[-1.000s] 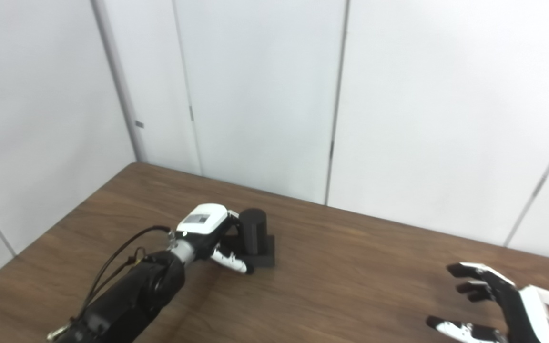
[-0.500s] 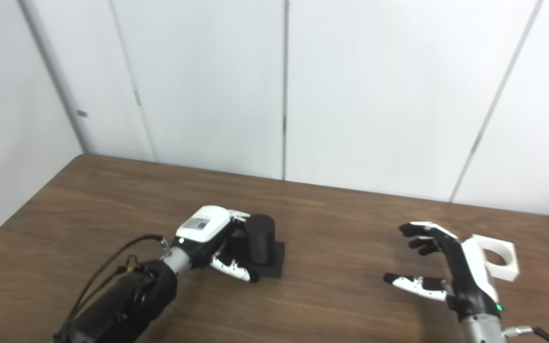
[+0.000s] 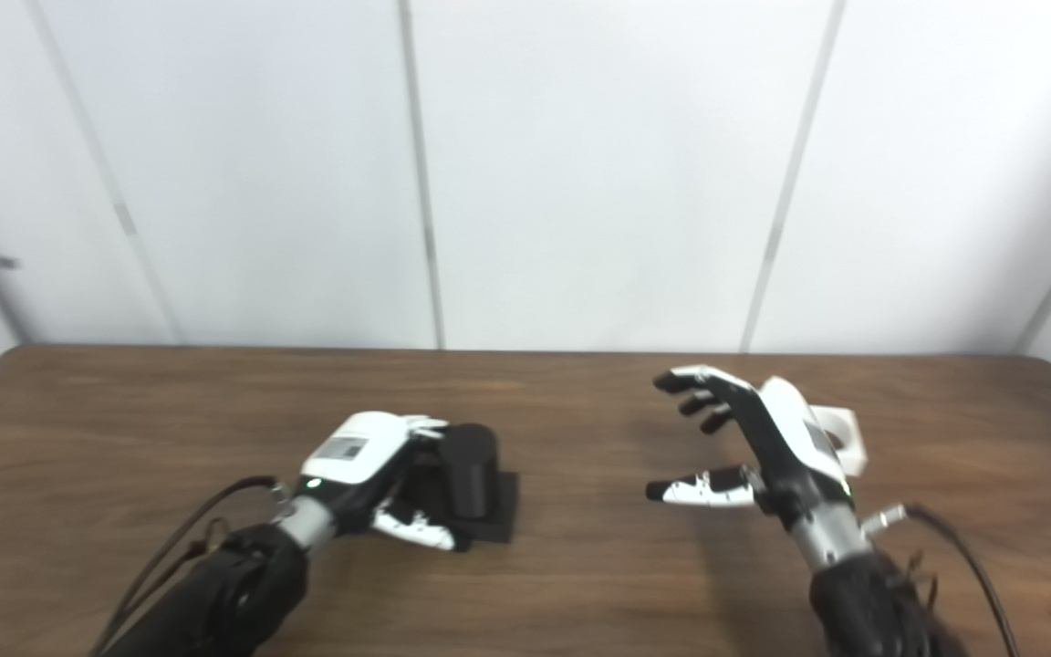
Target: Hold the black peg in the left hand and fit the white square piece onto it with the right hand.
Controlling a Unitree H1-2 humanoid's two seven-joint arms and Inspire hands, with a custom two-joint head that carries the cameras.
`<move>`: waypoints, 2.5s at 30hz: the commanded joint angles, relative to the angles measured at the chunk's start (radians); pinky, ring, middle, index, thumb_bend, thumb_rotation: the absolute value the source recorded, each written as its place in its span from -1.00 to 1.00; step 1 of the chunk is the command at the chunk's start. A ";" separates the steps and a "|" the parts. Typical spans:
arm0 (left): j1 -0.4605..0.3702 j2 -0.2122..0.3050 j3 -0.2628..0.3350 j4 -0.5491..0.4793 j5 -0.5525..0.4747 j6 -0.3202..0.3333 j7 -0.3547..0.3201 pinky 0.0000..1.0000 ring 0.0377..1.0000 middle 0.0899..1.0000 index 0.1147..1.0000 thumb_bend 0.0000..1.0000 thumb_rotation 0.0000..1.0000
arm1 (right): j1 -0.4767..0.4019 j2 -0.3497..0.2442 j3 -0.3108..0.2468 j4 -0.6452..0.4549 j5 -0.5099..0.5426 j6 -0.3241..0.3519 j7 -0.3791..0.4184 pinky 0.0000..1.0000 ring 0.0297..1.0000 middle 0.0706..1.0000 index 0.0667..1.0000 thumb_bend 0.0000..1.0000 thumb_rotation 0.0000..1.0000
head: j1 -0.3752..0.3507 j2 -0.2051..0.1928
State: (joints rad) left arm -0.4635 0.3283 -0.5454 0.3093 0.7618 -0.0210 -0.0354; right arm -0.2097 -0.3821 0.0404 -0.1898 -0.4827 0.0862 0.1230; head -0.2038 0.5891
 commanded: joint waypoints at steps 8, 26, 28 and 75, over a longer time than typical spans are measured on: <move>0.087 0.049 -0.075 0.069 0.026 -0.049 -0.088 0.66 0.70 0.68 -0.15 0.05 -0.86 | -0.147 -0.189 0.045 -0.118 -0.214 0.202 0.228 0.21 0.50 0.61 0.50 0.54 -0.83 | -0.170 -0.060; 0.088 0.101 -0.060 0.158 -0.011 -0.183 -0.020 0.55 0.69 0.66 -0.15 0.05 -0.87 | -0.381 -0.333 0.223 0.053 -0.584 0.378 0.664 0.74 0.94 0.98 0.73 0.74 -0.72 | -0.363 -0.127; 0.087 0.104 -0.062 0.168 -0.012 -0.193 -0.013 0.55 0.71 0.68 -0.15 0.05 -0.86 | -0.396 -0.330 0.239 0.086 -0.620 0.377 0.695 0.76 0.96 0.98 0.75 0.82 -0.72 | -0.362 -0.123; 0.136 0.123 -0.064 -0.011 -0.030 -0.094 -0.079 0.47 0.65 0.65 -0.15 0.05 -0.88 | -0.511 -0.199 0.310 0.574 -0.481 0.300 0.462 0.50 0.70 0.77 0.40 0.65 -0.56 | -0.282 -0.063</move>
State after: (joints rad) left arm -0.4144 0.4248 -0.5538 0.2726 0.7030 -0.1238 0.0227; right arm -0.6701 -0.5925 0.3404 0.3803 -0.9772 0.4148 0.6024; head -0.4847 0.5262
